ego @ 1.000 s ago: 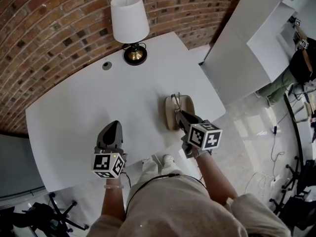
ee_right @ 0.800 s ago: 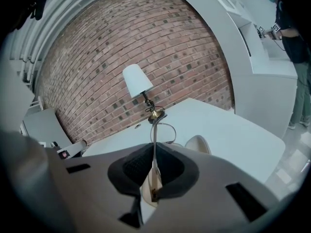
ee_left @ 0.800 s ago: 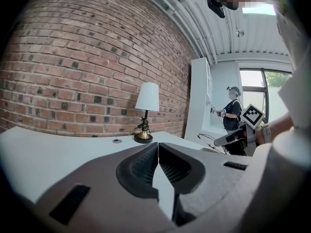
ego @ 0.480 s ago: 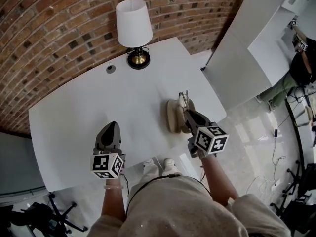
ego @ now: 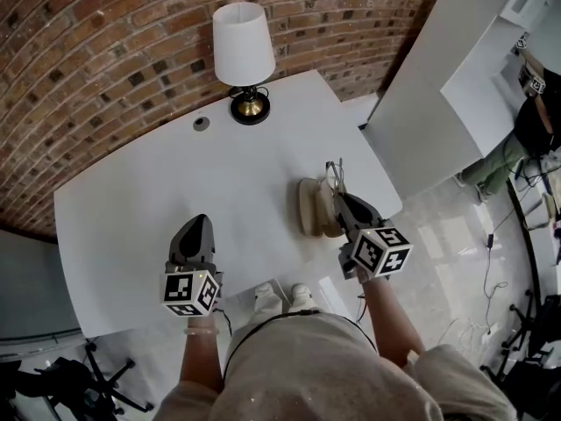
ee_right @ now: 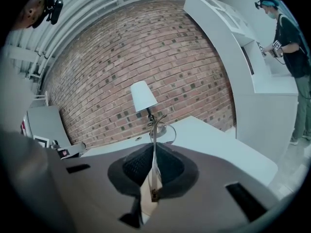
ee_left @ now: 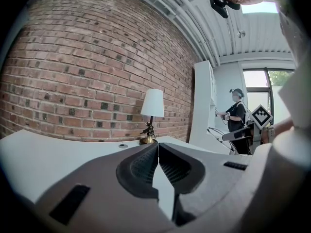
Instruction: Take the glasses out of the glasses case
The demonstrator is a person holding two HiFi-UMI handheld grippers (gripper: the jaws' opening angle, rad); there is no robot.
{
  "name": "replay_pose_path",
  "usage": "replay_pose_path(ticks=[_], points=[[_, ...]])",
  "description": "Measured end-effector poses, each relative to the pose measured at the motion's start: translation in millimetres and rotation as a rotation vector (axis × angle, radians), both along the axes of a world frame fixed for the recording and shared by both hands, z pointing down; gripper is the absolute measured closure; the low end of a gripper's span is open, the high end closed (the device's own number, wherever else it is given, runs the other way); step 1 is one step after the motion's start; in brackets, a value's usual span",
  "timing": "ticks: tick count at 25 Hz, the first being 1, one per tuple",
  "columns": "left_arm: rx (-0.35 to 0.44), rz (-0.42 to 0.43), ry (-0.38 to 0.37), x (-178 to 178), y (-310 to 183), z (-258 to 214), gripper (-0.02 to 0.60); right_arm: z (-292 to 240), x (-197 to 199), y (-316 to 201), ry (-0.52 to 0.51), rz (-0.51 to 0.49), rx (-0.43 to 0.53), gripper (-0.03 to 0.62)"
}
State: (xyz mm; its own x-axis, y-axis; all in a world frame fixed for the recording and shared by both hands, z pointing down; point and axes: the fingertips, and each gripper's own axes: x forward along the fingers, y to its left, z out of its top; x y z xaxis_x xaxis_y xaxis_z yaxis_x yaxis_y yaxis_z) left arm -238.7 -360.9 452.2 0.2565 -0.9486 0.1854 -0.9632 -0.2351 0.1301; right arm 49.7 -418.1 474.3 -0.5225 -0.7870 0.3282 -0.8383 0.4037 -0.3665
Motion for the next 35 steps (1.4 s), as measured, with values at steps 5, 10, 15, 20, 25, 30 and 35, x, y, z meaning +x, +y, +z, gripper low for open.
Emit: replay_pose_path(ticks=[5,10,15,20,25,30,35], points=[[0.008,-0.004,0.001,-2,4,-2,0.575,-7,-1,3,-0.007,-0.010,0.033,0.572],[0.023,-0.012,0.001,-4,5,-8,0.575,-16,0,5,-0.003,-0.019,0.072,0.572],[0.038,-0.016,0.001,-3,5,-14,0.575,-25,0,4,-0.012,-0.033,0.106,0.572],[0.049,-0.009,0.005,2,6,-19,0.575,-33,1,5,-0.016,-0.040,0.131,0.572],[0.064,-0.015,0.011,3,8,-24,0.575,-40,3,6,-0.010,-0.044,0.158,0.572],[0.070,-0.016,0.010,7,10,-25,0.575,-44,6,7,-0.013,-0.046,0.175,0.572],[0.083,-0.031,0.005,5,14,-29,0.575,-46,7,8,-0.005,-0.054,0.191,0.572]])
